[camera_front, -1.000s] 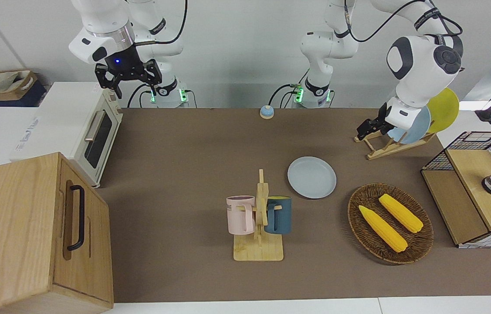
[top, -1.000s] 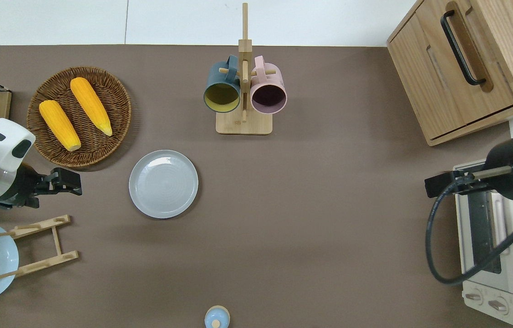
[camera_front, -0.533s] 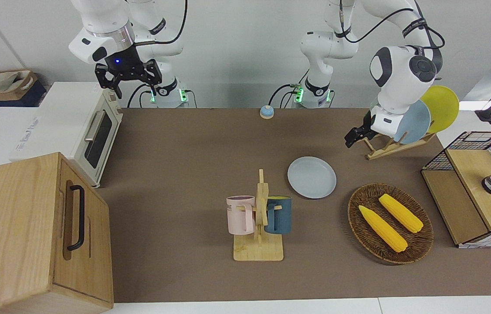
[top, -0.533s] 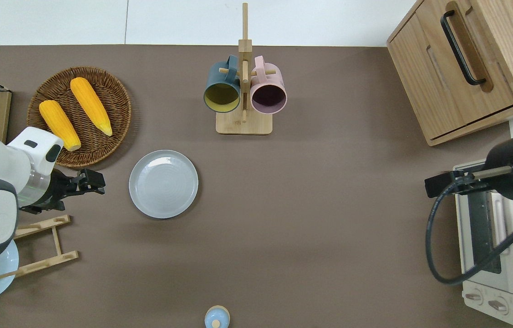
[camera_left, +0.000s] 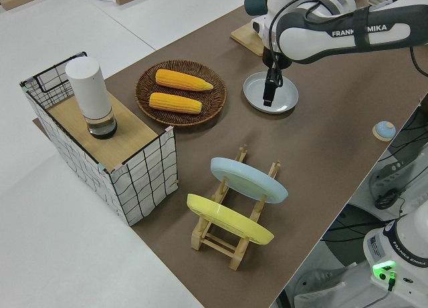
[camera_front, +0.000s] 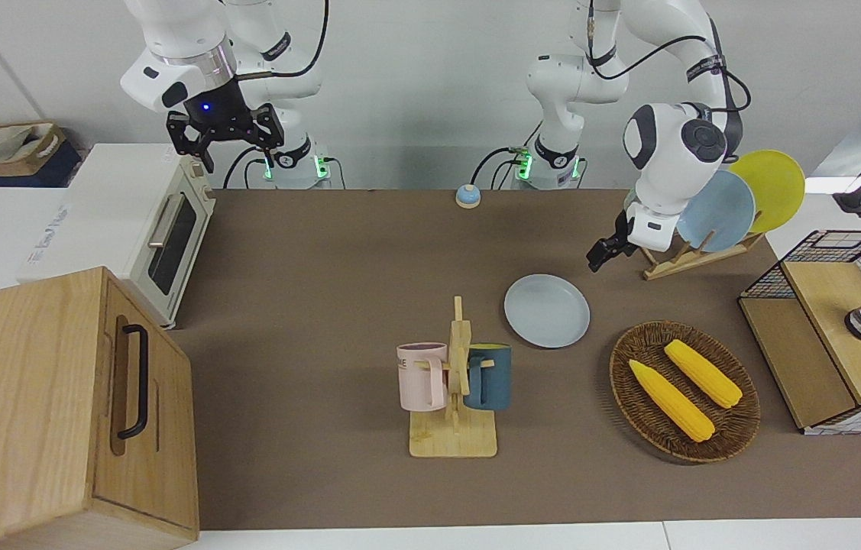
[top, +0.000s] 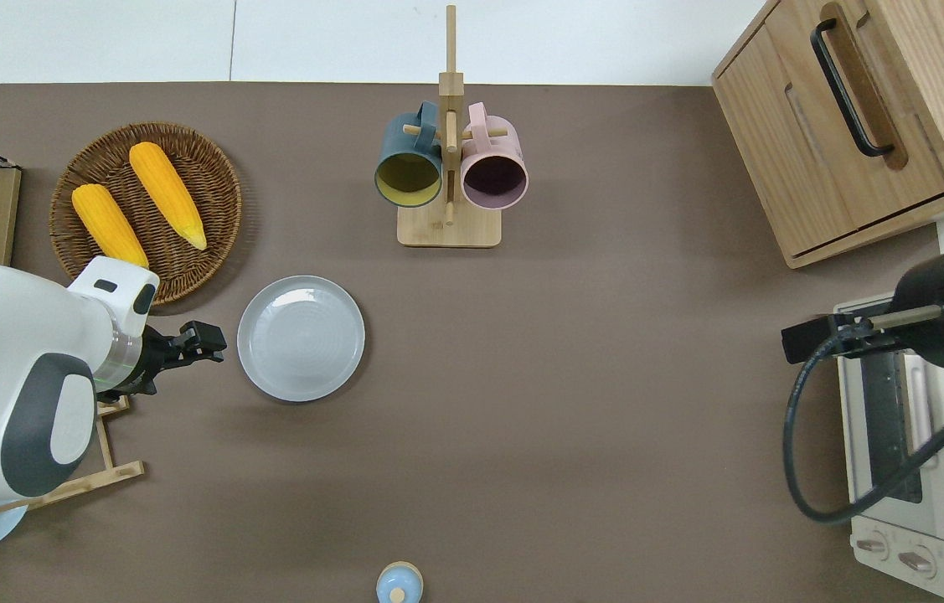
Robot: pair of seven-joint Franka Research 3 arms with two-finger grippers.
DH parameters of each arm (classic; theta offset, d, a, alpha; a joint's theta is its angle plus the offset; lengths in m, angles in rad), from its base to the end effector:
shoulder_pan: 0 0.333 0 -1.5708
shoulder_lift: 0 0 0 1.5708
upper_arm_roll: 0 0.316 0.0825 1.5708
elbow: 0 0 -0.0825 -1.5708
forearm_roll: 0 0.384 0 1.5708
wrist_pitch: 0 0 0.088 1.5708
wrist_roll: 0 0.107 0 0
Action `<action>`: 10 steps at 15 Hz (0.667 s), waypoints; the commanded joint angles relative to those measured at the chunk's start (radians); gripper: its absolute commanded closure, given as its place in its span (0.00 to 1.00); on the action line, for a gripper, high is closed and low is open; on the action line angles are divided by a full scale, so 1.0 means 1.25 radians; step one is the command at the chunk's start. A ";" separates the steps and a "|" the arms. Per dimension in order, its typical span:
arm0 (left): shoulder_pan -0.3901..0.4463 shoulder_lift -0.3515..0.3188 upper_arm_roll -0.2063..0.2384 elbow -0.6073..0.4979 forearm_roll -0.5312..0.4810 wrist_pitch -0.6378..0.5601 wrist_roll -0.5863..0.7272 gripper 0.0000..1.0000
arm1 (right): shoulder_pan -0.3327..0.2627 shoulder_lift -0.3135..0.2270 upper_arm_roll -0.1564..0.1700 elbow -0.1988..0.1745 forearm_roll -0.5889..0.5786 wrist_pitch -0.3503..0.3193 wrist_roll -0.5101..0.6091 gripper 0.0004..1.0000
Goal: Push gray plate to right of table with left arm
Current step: 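Move the left gripper forward to the near edge of the gray plate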
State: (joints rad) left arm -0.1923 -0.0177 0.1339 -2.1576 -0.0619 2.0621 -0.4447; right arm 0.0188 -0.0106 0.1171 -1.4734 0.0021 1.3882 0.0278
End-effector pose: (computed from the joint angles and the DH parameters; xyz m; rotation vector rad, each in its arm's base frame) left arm 0.5232 -0.0337 0.3995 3.0365 0.6433 -0.1388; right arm 0.5268 0.0727 0.6600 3.1296 0.1697 -0.1168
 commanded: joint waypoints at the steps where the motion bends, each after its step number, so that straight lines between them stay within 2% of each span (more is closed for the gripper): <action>1: -0.009 -0.008 -0.016 -0.059 -0.007 0.082 -0.058 0.01 | -0.016 -0.005 0.012 0.003 0.008 -0.010 0.001 0.02; 5: -0.009 0.026 -0.046 -0.075 -0.008 0.147 -0.099 0.01 | -0.016 -0.005 0.011 0.003 0.008 -0.010 0.000 0.02; 10: -0.009 0.050 -0.051 -0.090 -0.020 0.196 -0.104 0.01 | -0.016 -0.005 0.012 0.003 0.008 -0.010 0.001 0.02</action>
State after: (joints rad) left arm -0.1930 0.0408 0.0653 -2.2401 -0.0717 2.2509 -0.5602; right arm 0.0188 -0.0106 0.1171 -1.4734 0.0021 1.3882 0.0278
